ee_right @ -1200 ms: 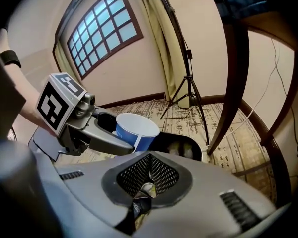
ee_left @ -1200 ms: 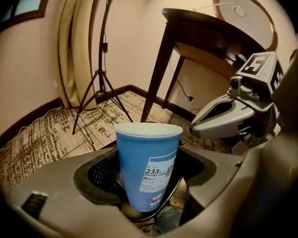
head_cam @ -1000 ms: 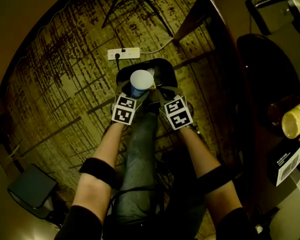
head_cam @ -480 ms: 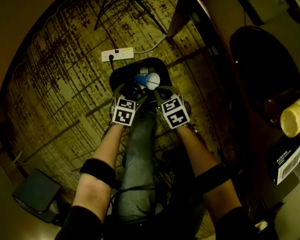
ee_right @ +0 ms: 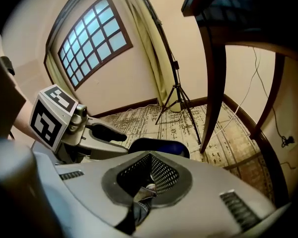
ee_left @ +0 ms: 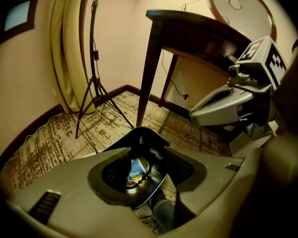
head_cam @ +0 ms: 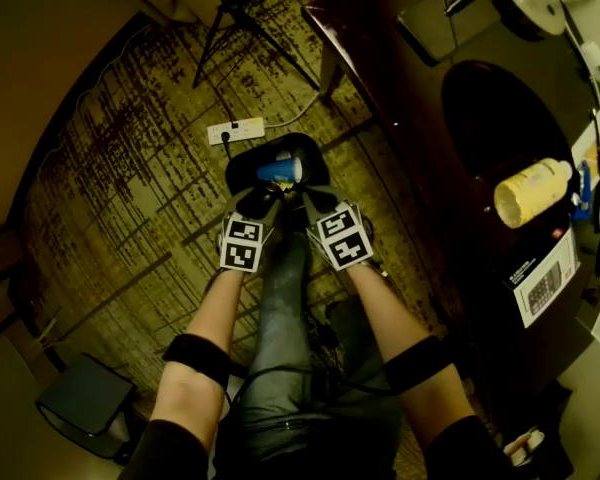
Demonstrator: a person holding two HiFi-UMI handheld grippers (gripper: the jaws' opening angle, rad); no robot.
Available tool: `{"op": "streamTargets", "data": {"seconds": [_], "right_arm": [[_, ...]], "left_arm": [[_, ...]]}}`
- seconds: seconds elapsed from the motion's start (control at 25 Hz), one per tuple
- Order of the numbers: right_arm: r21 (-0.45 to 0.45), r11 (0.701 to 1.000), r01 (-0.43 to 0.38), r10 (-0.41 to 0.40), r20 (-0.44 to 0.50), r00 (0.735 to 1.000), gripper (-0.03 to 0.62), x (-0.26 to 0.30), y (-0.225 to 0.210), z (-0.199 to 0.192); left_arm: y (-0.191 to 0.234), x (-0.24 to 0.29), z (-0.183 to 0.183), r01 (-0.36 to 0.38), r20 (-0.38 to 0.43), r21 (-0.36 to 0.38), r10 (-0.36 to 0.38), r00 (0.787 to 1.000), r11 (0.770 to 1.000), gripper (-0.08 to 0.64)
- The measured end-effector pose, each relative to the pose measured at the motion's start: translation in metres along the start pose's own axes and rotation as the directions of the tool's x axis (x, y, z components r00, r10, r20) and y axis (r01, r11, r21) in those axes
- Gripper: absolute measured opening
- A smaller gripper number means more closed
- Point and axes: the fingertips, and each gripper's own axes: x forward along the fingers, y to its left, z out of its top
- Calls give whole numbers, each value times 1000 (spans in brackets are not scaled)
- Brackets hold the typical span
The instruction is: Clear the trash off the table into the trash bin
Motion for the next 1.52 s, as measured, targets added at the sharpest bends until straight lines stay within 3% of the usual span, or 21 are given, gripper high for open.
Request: {"op": "streamTargets", "data": {"seconds": [0.16,0.4,0.64,0.8,1.04,1.16,1.24,1.36,1.52], "right_arm": [[3,1000,28,-28,63,998,2,-69,23,56],[1,996,93,-92,199,976,2,-202,66,148],[-75,985,154,-118,355,927,2,-326,100,243],[-80,975,205,-154,419,895,2,-378,101,263],[49,938,344,-323,490,810,2,-454,60,251],[159,887,434,-453,484,749,2,-507,23,209],[257,831,494,-554,464,691,2,-549,-5,171],[412,722,556,-692,412,593,2,-612,-40,103],[564,558,609,-827,315,466,2,-684,-60,13]], "left_arm": [[-17,-72,51,-12,78,38,9,997,999,9],[-57,-209,130,-39,190,23,34,981,999,9],[-84,-327,215,-97,327,23,85,941,995,8],[-110,-371,250,-116,382,101,69,922,988,8],[-168,-380,305,-39,426,249,-74,902,968,8],[-222,-363,330,39,410,352,-192,892,935,7],[-262,-349,344,84,393,422,-265,880,903,7],[-327,-331,352,164,338,515,-375,863,841,7],[-408,-313,352,262,244,620,-499,832,740,7]]}}
